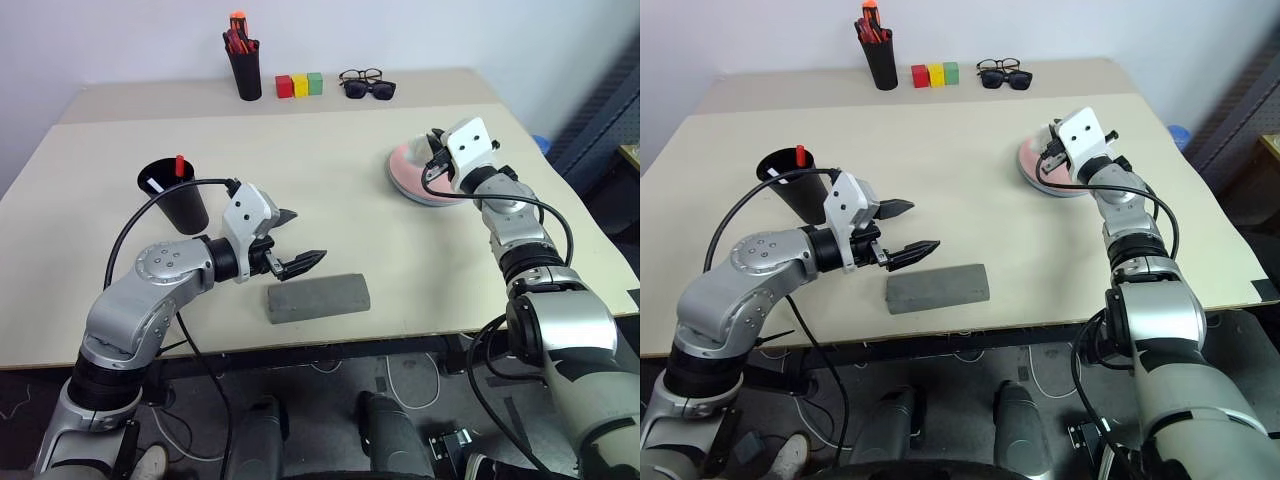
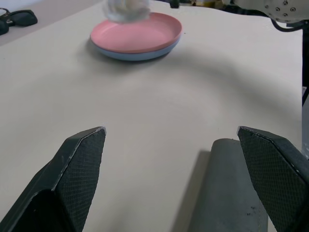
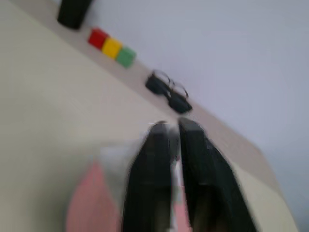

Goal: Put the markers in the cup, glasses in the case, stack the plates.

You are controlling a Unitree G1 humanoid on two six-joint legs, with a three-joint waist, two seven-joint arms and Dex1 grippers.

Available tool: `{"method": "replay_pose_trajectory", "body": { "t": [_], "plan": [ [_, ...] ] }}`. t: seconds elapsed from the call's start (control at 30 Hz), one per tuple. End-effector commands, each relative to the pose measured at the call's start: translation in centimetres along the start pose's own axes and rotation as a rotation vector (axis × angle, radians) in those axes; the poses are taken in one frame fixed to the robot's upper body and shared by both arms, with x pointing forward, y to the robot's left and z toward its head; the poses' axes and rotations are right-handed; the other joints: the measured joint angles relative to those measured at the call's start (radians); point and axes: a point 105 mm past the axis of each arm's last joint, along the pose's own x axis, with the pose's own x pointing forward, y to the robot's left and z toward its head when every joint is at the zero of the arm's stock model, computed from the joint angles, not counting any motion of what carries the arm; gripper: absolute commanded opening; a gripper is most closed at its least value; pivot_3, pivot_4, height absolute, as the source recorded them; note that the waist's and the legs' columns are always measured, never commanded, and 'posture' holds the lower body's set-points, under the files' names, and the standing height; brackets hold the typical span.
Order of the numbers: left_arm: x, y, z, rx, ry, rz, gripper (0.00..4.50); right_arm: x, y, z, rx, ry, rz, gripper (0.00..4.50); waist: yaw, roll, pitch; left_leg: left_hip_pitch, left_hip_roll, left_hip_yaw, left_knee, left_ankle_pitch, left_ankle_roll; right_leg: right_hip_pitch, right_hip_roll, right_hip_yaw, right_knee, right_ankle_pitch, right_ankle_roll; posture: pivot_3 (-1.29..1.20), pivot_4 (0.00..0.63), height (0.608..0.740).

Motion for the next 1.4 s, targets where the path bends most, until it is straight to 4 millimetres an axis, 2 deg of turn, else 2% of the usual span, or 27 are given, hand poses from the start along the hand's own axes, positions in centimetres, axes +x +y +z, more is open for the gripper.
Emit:
{"method": "replay_pose_trajectory", "body": {
  "t": [0.03,0.07,0.2,0.27,0.43,0.5,0.6,0.83,0.97,1.07,1.17,1.2,1.23,1.27,1.3,1.33,1.37,1.4],
  "plan": [
    [-0.7,0.3,1.1,0.036,-0.036,0.028,4.50,0.1,-2.0,0.5,-0.026,0.017,-0.061,2.40,0.000,0.000,0.000,0.000,0.000,0.000,0.000,0.000,0.000,0.000,0.000,0.000,0.000,0.000,0.000,0.00,0.150,0.740],
    [-0.7,0.4,1.1,0.035,-0.035,0.031,4.50,0.0,-2.1,0.4,-0.020,0.019,-0.075,2.79,0.000,0.000,0.000,0.000,0.000,0.000,0.000,0.000,0.000,0.000,0.000,0.000,0.000,0.000,0.000,0.00,0.150,0.740],
    [-1.2,0.7,0.8,0.023,-0.031,0.059,4.50,-0.2,-2.4,0.5,0.001,-0.004,-0.093,2.79,-0.002,0.000,0.000,0.000,0.000,0.000,0.000,0.000,0.000,0.000,0.000,0.000,0.000,0.000,0.000,0.00,0.150,0.740],
    [-1.7,1.2,0.9,0.040,-0.059,0.119,4.50,-0.4,-2.5,1.0,0.097,-0.057,-0.081,2.79,-0.001,0.000,0.000,0.000,0.000,0.000,0.000,0.000,0.000,0.000,0.000,0.000,0.000,0.000,0.000,0.00,0.150,0.740],
    [-4.4,2.7,1.1,0.062,-0.174,0.325,4.50,-1.9,-0.8,2.4,0.276,-0.228,0.093,2.79,0.002,0.000,0.000,0.000,0.000,0.000,-0.001,0.000,0.000,0.000,0.000,0.000,0.000,0.000,0.000,0.00,0.150,0.740],
    [-5.8,2.7,0.4,0.080,-0.189,0.374,4.50,-4.2,0.3,2.6,0.299,-0.268,0.235,2.79,0.007,0.000,0.000,0.000,0.000,0.000,-0.002,0.000,0.000,0.000,0.000,0.000,-0.001,0.000,0.001,0.00,0.150,0.740],
    [-7.2,3.0,-1.5,0.018,-0.166,0.415,4.50,-8.2,1.4,1.1,0.306,-0.173,0.387,2.79,0.029,0.001,0.000,0.000,0.000,0.000,-0.001,0.000,0.000,0.000,0.000,0.000,-0.001,-0.001,0.001,0.00,0.150,0.740],
    [-9.9,1.8,-4.7,-0.036,-0.153,0.406,4.50,-16.4,1.1,-2.9,0.299,0.063,0.417,2.79,0.031,0.001,-0.002,-0.001,0.001,0.002,0.002,-0.003,-0.004,0.000,-0.001,0.000,-0.007,0.000,0.000,0.00,0.150,0.740],
    [-11.4,1.1,-6.0,-0.041,-0.116,0.396,4.50,-20.2,0.5,-4.8,0.292,0.154,0.439,2.79,0.017,0.005,-0.004,-0.003,0.001,0.002,0.001,-0.003,-0.004,0.000,0.000,-0.001,-0.018,0.000,-0.001,0.00,0.150,0.740],
    [-12.6,0.8,-6.3,-0.055,-0.100,0.386,4.50,-21.9,-0.5,-5.5,0.301,0.179,0.407,2.79,-0.004,0.013,-0.009,-0.009,0.005,0.001,-0.003,-0.004,-0.002,0.005,0.004,-0.004,-0.044,0.005,-0.006,0.00,0.150,0.740],
    [-13.2,0.6,-6.5,-0.063,-0.086,0.370,4.50,-22.7,-1.1,-5.6,0.293,0.181,0.394,2.79,-0.025,0.019,-0.013,-0.017,0.008,0.003,-0.001,-0.004,-0.002,0.005,0.007,-0.003,-0.054,0.010,-0.011,0.00,0.150,0.740],
    [-13.2,0.5,-6.6,-0.063,-0.084,0.364,4.50,-22.8,-1.3,-5.8,0.290,0.183,0.386,2.79,-0.025,0.018,-0.013,-0.022,0.016,0.005,-0.002,-0.004,-0.001,0.006,0.012,-0.003,-0.064,0.018,-0.012,0.00,0.150,0.740],
    [-13.3,0.6,-6.6,-0.064,-0.082,0.362,4.50,-22.9,-1.5,-5.8,0.279,0.182,0.380,2.79,-0.025,0.017,-0.013,-0.022,0.022,0.012,-0.005,-0.004,-0.001,0.005,0.013,-0.003,-0.062,0.020,-0.015,0.00,0.150,0.740],
    [-13.2,0.6,-6.6,-0.065,-0.083,0.361,4.50,-22.9,-1.7,-5.9,0.269,0.179,0.373,2.79,-0.022,0.015,-0.015,-0.023,0.025,0.017,-0.007,-0.004,-0.001,0.006,0.014,-0.003,-0.058,0.020,-0.015,0.00,0.150,0.740],
    [-13.2,0.6,-6.6,-0.066,-0.084,0.361,4.50,-22.8,-2.1,-5.9,0.259,0.170,0.350,2.79,-0.016,0.005,-0.015,-0.023,0.041,0.033,-0.014,-0.004,-0.001,0.005,0.013,-0.003,-0.035,0.020,-0.024,0.00,0.150,0.740],
    [-13.1,0.6,-6.5,-0.066,-0.084,0.358,4.50,-22.6,-2.5,-5.9,0.254,0.162,0.328,2.79,-0.003,-0.011,-0.014,-0.017,0.051,0.058,-0.021,-0.004,-0.001,0.003,0.013,-0.007,0.032,-0.017,-0.033,0.00,0.150,0.740],
    [-13.1,0.5,-6.5,-0.067,-0.083,0.355,4.50,-22.5,-2.7,-5.8,0.250,0.153,0.318,2.79,0.003,-0.028,-0.007,-0.001,0.056,0.090,-0.027,-0.004,-0.001,0.007,0.012,-0.001,0.086,-0.086,-0.035,0.00,0.150,0.740],
    [-13.0,0.4,-6.5,-0.069,-0.083,0.354,4.50,-22.4,-2.8,-5.8,0.247,0.149,0.315,2.79,0.013,-0.020,-0.008,0.021,0.048,0.103,-0.020,-0.002,-0.003,-0.001,0.016,0.017,0.099,-0.108,-0.028,0.00,0.150,0.740]
  ]
}}
